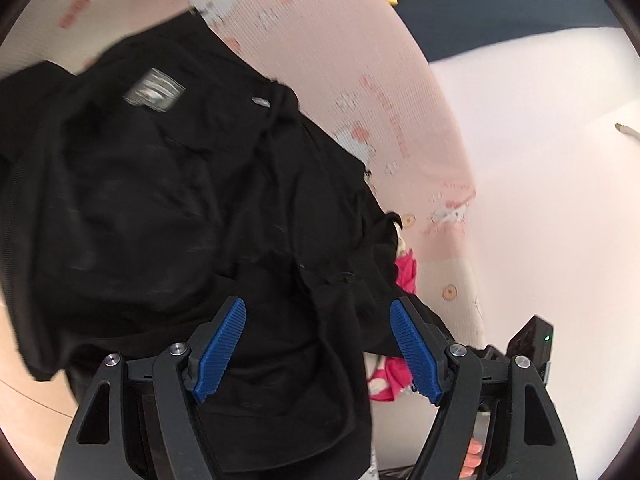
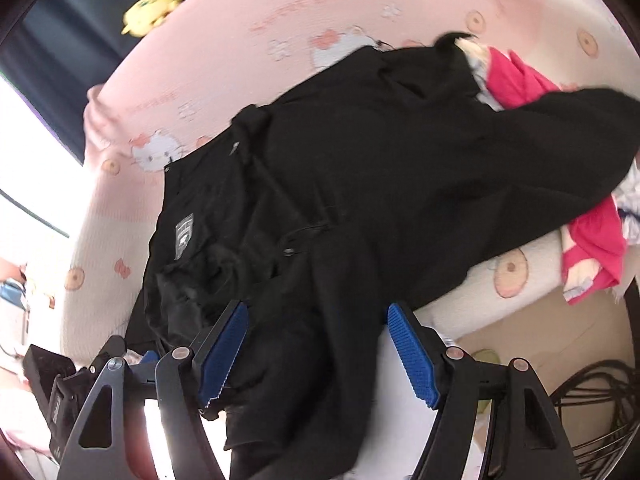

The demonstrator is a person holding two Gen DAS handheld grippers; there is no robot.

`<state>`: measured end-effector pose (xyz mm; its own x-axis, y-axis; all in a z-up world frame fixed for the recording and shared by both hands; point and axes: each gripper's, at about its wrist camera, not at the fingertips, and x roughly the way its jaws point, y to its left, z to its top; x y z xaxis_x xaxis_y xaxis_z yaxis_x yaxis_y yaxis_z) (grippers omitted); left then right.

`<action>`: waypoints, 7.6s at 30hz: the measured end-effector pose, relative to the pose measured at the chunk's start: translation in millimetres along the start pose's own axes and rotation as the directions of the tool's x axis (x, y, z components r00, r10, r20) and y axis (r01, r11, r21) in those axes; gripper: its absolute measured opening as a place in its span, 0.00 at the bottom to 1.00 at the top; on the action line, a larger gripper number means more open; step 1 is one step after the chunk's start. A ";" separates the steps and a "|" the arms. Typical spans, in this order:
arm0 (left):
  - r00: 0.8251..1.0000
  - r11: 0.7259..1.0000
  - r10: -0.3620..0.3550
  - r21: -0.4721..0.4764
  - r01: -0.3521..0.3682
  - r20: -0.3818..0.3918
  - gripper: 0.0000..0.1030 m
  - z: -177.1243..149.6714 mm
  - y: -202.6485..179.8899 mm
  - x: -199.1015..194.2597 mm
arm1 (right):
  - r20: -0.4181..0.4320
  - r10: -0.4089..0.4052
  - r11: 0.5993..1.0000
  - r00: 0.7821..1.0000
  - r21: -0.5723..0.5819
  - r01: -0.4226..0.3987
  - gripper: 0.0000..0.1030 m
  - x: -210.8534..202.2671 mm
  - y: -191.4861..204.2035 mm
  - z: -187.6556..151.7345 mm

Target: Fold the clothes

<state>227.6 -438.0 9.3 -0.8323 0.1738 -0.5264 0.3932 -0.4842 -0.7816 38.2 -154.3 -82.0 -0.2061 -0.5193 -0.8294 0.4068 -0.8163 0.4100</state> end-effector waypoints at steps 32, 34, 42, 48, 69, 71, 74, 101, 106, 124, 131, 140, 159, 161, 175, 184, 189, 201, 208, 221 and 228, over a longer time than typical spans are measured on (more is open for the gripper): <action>0.927 0.956 0.273 0.184 -0.230 -0.259 0.71 -3.8 -32.2 164.2 | -0.115 0.160 0.960 0.980 0.249 -0.128 0.71 102.9 -64.8 15.3; 0.923 0.959 0.266 0.172 -0.225 -0.276 0.71 -4.7 -31.4 167.0 | -0.109 0.194 0.951 0.975 0.266 -0.159 0.71 103.5 -65.7 16.3; 0.922 0.975 0.220 0.102 -0.198 -0.319 0.71 -10.9 -22.8 177.3 | -0.098 0.371 0.821 0.924 0.500 -0.276 0.72 127.4 -103.3 16.3; 0.921 0.983 0.181 0.091 -0.159 -0.345 0.71 -14.8 -20.5 187.5 | -0.144 0.367 0.792 0.919 0.566 -0.228 0.72 143.2 -121.6 17.8; 0.937 0.985 -0.020 0.153 0.078 -0.349 0.20 -36.6 -92.9 158.7 | -0.016 0.563 0.633 0.826 0.651 -0.419 0.23 108.1 -122.6 9.1; 0.937 0.978 -0.035 0.180 0.104 -0.347 0.20 -43.1 -107.8 149.1 | 0.001 0.558 0.646 0.830 0.627 -0.435 0.23 86.8 -120.2 5.9; 0.936 0.970 -0.055 0.206 0.133 -0.348 0.20 -55.7 -123.9 139.1 | 0.031 0.527 0.673 0.849 0.595 -0.439 0.23 55.8 -119.2 -0.5; 0.897 0.928 0.218 0.367 -0.068 -0.385 0.14 -145.8 -124.6 171.2 | -0.064 0.127 0.883 0.990 0.461 -0.083 0.30 -0.2 -155.3 -50.9; 0.900 0.931 0.265 0.336 -0.146 -0.345 0.17 -129.6 -126.0 156.3 | -0.072 0.059 0.908 0.996 0.419 -0.023 0.50 -11.4 -150.0 -50.2; 0.942 0.878 0.304 0.426 -0.218 -0.144 0.80 -75.6 -109.4 84.7 | -0.016 -0.237 0.968 0.971 -0.088 0.235 0.66 -20.8 -33.4 -15.6; 0.923 0.878 0.346 0.404 -0.256 -0.167 0.80 -49.7 -81.3 87.5 | -0.054 -0.321 0.920 0.945 -0.255 0.298 0.67 15.0 3.4 -19.5; 0.954 0.997 0.037 0.073 -0.016 -0.296 0.80 -17.6 -52.4 92.1 | -0.108 -0.349 0.898 0.931 -0.323 0.299 0.67 60.1 16.4 -17.4; 0.898 0.990 0.138 0.036 -0.136 -0.418 0.35 -58.2 -88.9 191.6 | -0.110 -0.178 0.984 0.978 -0.048 0.174 0.55 50.2 -65.8 -17.4; 0.894 0.979 0.204 0.088 -0.184 -0.400 0.28 -64.8 -94.8 198.3 | -0.116 -0.166 0.986 0.979 -0.036 0.163 0.48 51.4 -70.3 -17.8; 0.895 0.981 0.194 0.102 -0.167 -0.402 0.23 -61.7 -91.5 200.0 | 0.006 -0.244 0.945 0.970 -0.224 0.239 0.54 63.5 -41.0 7.5; 0.856 0.987 0.161 0.075 -0.143 -0.491 0.25 -59.1 -96.8 195.0 | -0.012 -0.197 0.964 0.980 -0.186 0.192 0.17 60.7 -47.0 5.2; 0.871 0.993 0.118 0.051 -0.106 -0.476 0.36 -53.1 -115.1 179.8 | -0.026 -0.162 0.982 0.986 -0.102 0.158 0.16 43.3 -60.8 4.4; 0.805 0.970 0.210 0.223 -0.099 -0.556 0.50 -95.1 -157.0 219.5 | -0.044 -0.095 0.992 0.995 0.073 0.098 0.16 23.5 -106.9 -26.0; 0.787 0.942 0.259 0.328 -0.076 -0.561 0.43 -123.8 -166.5 233.3 | -0.078 -0.030 0.988 0.996 0.146 0.042 0.16 28.9 -132.2 -43.6; 0.838 0.953 0.163 0.304 0.004 -0.520 0.30 -115.9 -159.2 206.2 | 0.175 -0.088 0.995 0.981 -0.021 0.094 0.60 -36.5 -102.0 -33.9; 0.835 0.971 0.086 0.234 0.052 -0.543 0.29 -104.8 -146.8 193.5 | 0.167 -0.110 0.985 0.980 -0.112 0.129 0.60 -30.1 -79.2 -29.8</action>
<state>49.9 -243.4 -12.9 -0.4488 0.5694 -0.6887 0.2471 -0.6616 -0.7080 38.6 -66.5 -100.7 -0.3956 -0.4616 -0.7940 0.4738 -0.8432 0.2541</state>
